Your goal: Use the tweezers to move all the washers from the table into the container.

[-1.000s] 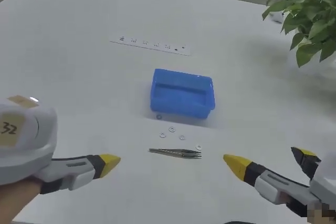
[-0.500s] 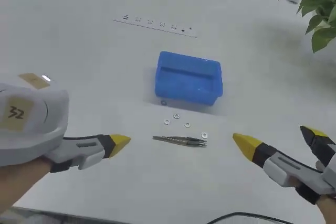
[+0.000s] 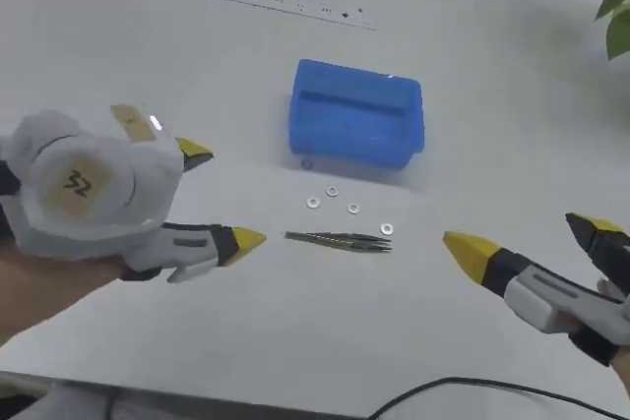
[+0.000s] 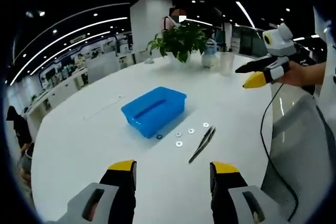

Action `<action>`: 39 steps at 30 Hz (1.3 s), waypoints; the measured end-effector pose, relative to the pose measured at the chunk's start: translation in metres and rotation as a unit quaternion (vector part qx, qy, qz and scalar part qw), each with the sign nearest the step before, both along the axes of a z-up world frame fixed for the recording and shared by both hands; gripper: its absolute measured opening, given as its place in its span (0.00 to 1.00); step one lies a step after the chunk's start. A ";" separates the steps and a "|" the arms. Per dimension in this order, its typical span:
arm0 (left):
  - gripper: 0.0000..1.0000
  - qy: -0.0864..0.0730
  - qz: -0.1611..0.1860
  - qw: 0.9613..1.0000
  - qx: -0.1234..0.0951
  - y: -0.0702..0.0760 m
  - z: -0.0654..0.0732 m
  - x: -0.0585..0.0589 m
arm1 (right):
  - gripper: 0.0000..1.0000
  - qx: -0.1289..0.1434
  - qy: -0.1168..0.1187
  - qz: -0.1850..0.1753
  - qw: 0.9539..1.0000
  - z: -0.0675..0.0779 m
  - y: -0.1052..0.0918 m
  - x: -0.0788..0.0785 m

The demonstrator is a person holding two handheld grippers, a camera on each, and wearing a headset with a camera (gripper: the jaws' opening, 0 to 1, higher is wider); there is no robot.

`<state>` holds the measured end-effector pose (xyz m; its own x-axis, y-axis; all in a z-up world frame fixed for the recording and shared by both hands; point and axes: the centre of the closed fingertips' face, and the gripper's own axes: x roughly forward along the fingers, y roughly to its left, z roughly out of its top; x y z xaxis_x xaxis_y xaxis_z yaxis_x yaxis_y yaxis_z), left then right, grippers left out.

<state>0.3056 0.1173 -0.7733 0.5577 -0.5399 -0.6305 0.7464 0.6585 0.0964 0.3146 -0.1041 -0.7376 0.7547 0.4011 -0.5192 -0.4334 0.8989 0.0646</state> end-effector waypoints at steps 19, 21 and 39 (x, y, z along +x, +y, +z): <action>0.12 0.073 -0.160 0.981 0.078 -0.040 -0.071 0.009 | 0.78 -0.006 0.023 0.014 1.000 -0.012 0.003 -0.009; 0.11 0.088 -0.166 0.978 0.086 -0.040 -0.080 0.009 | 0.78 -0.007 0.024 0.017 1.000 -0.014 0.005 -0.010; 0.00 0.091 -0.202 0.972 0.082 -0.054 -0.086 0.002 | 0.71 -0.011 0.043 0.077 0.996 -0.022 0.033 -0.017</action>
<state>0.3075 0.0631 -0.8591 0.1922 -0.5761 -0.7945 0.9553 0.2950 0.0172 0.2976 -0.0714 -0.7592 0.6375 0.4965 -0.5891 -0.5597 0.8239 0.0888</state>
